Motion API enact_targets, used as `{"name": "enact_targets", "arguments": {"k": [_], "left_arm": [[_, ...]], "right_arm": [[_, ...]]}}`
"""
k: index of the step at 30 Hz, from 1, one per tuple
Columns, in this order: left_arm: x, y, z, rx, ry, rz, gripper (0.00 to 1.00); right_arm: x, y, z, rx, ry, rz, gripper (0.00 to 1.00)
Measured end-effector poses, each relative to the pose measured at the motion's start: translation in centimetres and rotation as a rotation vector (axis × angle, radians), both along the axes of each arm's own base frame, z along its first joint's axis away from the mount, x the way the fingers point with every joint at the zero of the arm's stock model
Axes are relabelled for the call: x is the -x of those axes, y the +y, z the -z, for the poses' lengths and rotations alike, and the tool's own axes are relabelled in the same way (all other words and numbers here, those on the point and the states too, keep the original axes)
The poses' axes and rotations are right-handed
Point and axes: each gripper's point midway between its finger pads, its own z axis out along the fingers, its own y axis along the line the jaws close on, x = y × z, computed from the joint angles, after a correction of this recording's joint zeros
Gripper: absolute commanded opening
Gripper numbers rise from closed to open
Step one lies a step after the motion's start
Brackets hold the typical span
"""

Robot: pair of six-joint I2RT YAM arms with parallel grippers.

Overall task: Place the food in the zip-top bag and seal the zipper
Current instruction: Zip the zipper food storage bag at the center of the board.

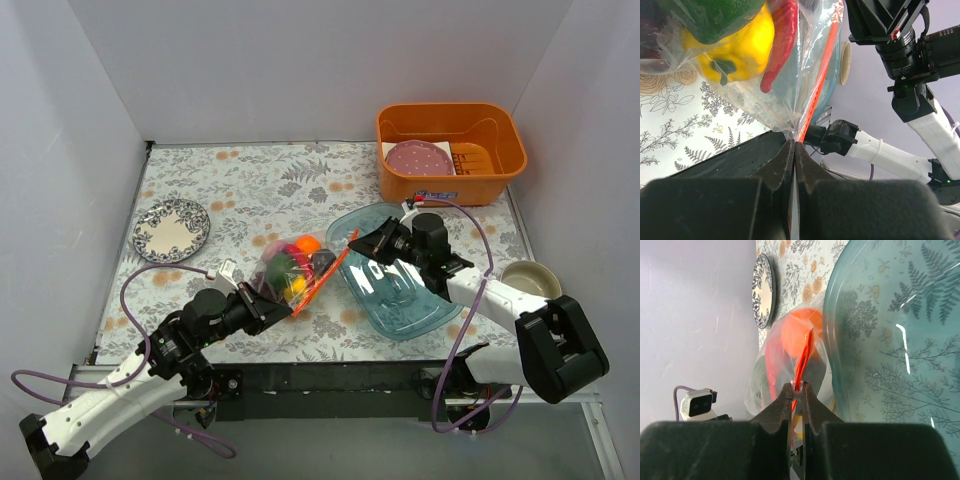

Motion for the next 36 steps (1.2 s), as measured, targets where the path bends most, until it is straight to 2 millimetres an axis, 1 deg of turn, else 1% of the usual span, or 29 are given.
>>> {"name": "enact_targets", "arguments": {"k": [5, 11, 18, 26, 32, 34, 36], "left_arm": [[0.1, 0.1, 0.0, 0.000, 0.000, 0.000, 0.00], [0.1, 0.1, 0.0, -0.001, 0.001, 0.001, 0.00], [0.1, 0.1, 0.1, -0.003, 0.002, 0.000, 0.00], [-0.1, 0.1, 0.4, -0.017, 0.005, -0.005, 0.00], [-0.3, -0.1, 0.5, -0.040, 0.009, -0.001, 0.00], [-0.4, -0.2, 0.3, -0.040, 0.000, 0.001, 0.00], [-0.4, -0.3, 0.4, -0.047, 0.001, 0.008, 0.00]], "right_arm": [[-1.0, -1.2, 0.4, 0.007, 0.002, 0.027, 0.13], [-2.3, -1.9, 0.6, 0.016, 0.006, 0.050, 0.13], [-3.3, -2.4, 0.6, 0.026, -0.005, 0.060, 0.13], [-3.7, -2.2, 0.3, 0.032, -0.023, 0.041, 0.17], [-3.9, -2.7, 0.8, 0.111, -0.030, 0.020, 0.16], [-4.1, -2.8, 0.5, 0.148, -0.046, 0.007, 0.17], [-4.7, -3.1, 0.0, 0.185, -0.077, 0.008, 0.18]]}}
